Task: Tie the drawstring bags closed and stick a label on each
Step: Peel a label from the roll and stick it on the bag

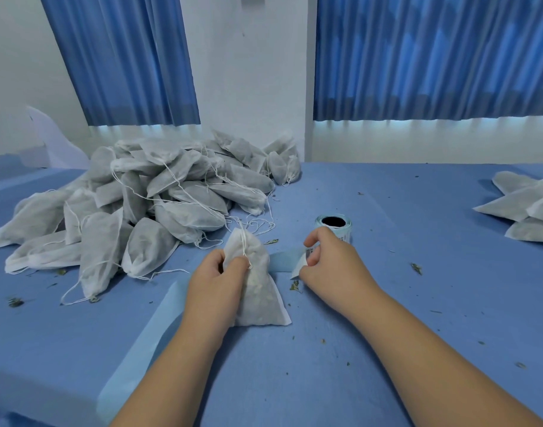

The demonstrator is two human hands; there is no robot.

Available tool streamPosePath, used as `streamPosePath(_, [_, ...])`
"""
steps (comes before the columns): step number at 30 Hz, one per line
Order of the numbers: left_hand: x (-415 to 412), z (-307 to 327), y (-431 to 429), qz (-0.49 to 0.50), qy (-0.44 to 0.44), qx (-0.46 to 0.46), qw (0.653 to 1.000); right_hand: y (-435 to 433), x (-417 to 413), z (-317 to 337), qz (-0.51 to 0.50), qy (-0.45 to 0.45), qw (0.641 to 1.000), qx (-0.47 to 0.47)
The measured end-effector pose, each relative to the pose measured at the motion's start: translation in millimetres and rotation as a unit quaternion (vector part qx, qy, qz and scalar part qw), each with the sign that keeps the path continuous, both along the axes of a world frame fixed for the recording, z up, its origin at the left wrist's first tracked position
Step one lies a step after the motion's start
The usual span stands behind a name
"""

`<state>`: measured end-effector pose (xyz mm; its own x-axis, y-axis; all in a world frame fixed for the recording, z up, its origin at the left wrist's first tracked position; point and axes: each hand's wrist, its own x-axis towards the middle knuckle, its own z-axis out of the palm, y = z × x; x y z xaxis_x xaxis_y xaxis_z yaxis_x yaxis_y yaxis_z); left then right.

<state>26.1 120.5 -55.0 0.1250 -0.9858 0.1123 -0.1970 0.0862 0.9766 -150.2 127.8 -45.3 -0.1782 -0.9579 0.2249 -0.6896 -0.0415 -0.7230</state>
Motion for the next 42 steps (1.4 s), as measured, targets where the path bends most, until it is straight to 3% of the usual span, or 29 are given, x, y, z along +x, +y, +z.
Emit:
streamPosePath(9, [0, -3, -2, 0.010, 0.016, -0.005, 1.000, 7, -12, 9, -0.017, -0.017, 0.998, 0.051])
streamPosePath(14, [-4, 6, 14, -0.055, 0.026, -0.032, 0.998, 24, -33, 30, 0.026, -0.152, 0.988, 0.013])
streamPosePath(19, [-23, 18, 26, -0.106, 0.038, -0.082, 0.990, 51, -52, 57, 0.175, -0.347, 0.921, -0.031])
streamPosePath(24, [-73, 36, 16, -0.183, -0.048, -0.078, 0.979, 59, -63, 65, 0.237, -0.397, 0.883, -0.078])
streamPosePath(26, [-94, 43, 12, -0.218, -0.081, -0.057, 0.971, 60, -71, 66, 0.218, -0.406, 0.881, -0.104])
streamPosePath(30, [-128, 53, 0, -0.321, -0.097, -0.020, 0.942, 58, -99, 60, 0.117, -0.357, 0.916, -0.141])
streamPosePath(35, [-151, 51, -15, -0.456, -0.113, 0.038, 0.882, 57, -120, 43, 0.018, -0.398, 0.905, -0.150])
streamPosePath(42, [-154, 35, -23, -0.475, 0.016, 0.104, 0.874, 53, -122, 38, -0.036, -0.287, 0.934, -0.210])
